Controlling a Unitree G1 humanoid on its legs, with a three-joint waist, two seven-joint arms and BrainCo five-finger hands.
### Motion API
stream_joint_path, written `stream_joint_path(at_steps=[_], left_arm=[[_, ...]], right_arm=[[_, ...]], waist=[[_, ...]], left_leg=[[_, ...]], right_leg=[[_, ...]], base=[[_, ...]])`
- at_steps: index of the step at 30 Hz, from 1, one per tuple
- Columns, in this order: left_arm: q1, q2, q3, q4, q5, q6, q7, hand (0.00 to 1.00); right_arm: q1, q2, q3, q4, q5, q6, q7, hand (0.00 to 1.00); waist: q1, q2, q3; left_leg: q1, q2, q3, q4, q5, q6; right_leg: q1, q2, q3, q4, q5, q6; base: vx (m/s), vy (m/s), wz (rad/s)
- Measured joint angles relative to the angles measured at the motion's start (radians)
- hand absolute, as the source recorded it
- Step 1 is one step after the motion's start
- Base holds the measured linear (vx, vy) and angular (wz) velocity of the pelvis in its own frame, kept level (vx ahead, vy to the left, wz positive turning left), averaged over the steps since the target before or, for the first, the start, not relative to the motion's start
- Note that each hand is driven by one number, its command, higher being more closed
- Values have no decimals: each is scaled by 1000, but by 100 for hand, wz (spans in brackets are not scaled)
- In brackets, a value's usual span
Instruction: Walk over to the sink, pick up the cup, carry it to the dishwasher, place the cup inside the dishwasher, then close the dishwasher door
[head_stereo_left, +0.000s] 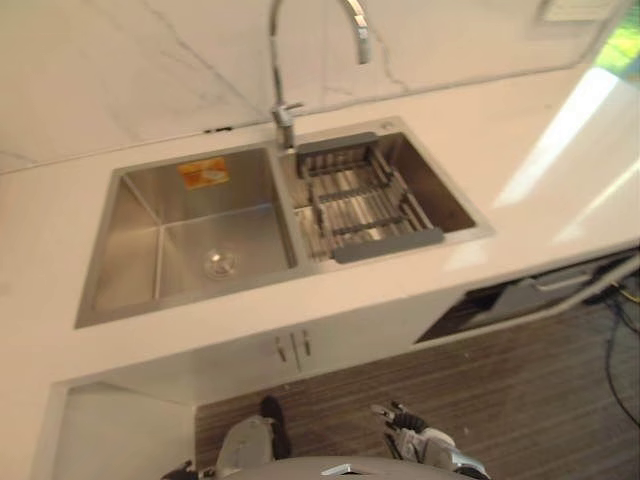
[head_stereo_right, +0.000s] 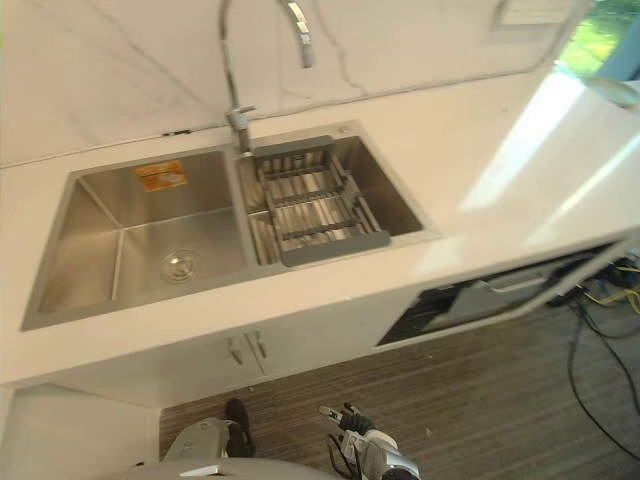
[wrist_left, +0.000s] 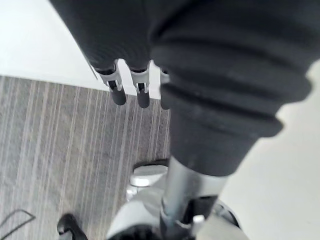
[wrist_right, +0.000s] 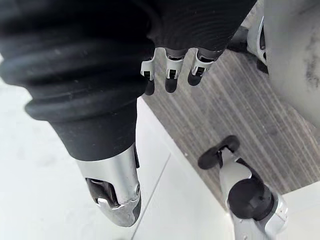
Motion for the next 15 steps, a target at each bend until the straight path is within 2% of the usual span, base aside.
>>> stream_joint_path(at_steps=[3,5,6,7,8,9,10,11,12,14,15], left_arm=[[18,1,6,26,-10,8,-32,0],[18,6,10,38,-13,5,-50,0],[26,14,13,38,-19,1,-65,0],[36,16,12,37,-25,-5,-69,0],[41,8,8,39,-30,-7,-67,0],[40,14,-12,36,-32,-8,-70,0],[32,22,-25,39,-32,-5,-70,0],[22,37,-39,40,-37,-5,-76,0],[28,54,-38,44,-51,-6,-98,0],[28,67,-36,48,-47,-8,-130,0],[25,65,-36,48,-37,-17,-131,0]], right_arm=[[1,33,-53,6,19,37,-40,0],[7,31,-94,6,52,46,-57,0],[20,39,-119,6,77,37,-65,0],[36,28,-125,6,88,28,-70,0],[39,14,-128,-7,91,6,-80,0],[48,5,-134,-40,96,-13,-89,0],[45,3,-149,-42,103,-19,-91,0],[47,16,-166,-42,130,-32,-101,0],[50,34,-186,-39,148,-44,-103,0],[77,43,-210,-32,159,-44,-109,0],[96,54,-233,-31,160,-44,-110,0]], waist=[[-2,-27,-3],[-3,-45,5],[-1,-70,4],[-4,-74,4],[-11,-60,6],[-36,-37,3],[-46,-25,6],[-52,-24,14],[-50,-42,23],[-46,-55,28],[-46,-53,29]], left_leg=[[113,-94,-1,-222,61,1],[115,-115,-4,-226,58,4],[127,-141,-6,-219,43,9],[137,-149,-21,-208,37,5],[143,-148,-50,-217,27,21],[157,-130,-100,-222,25,23],[161,-112,-121,-221,25,23],[169,-85,-155,-222,24,22],[180,-72,-186,-224,24,22],[195,-69,-230,-224,21,17],[195,-70,-249,-224,18,13]], right_leg=[[5,-30,48,21,-28,-74],[-15,-63,45,88,-76,-105],[-25,-111,48,148,-111,-121],[-34,-139,53,223,-135,-167],[-76,-165,90,364,-104,-229],[-168,-175,172,542,-36,-269],[-199,-155,220,586,-70,-216],[-236,-108,270,602,-142,-147],[-256,-60,307,564,-177,-114],[-275,-9,375,482,-180,-89],[-289,15,436,438,-171,-79]], base=[[20,87,22],[27,84,21],[82,66,14],[93,17,13],[70,44,40],[70,41,60],[91,43,83],[120,-32,79],[127,-50,77],[161,-69,87],[152,-73,90]])
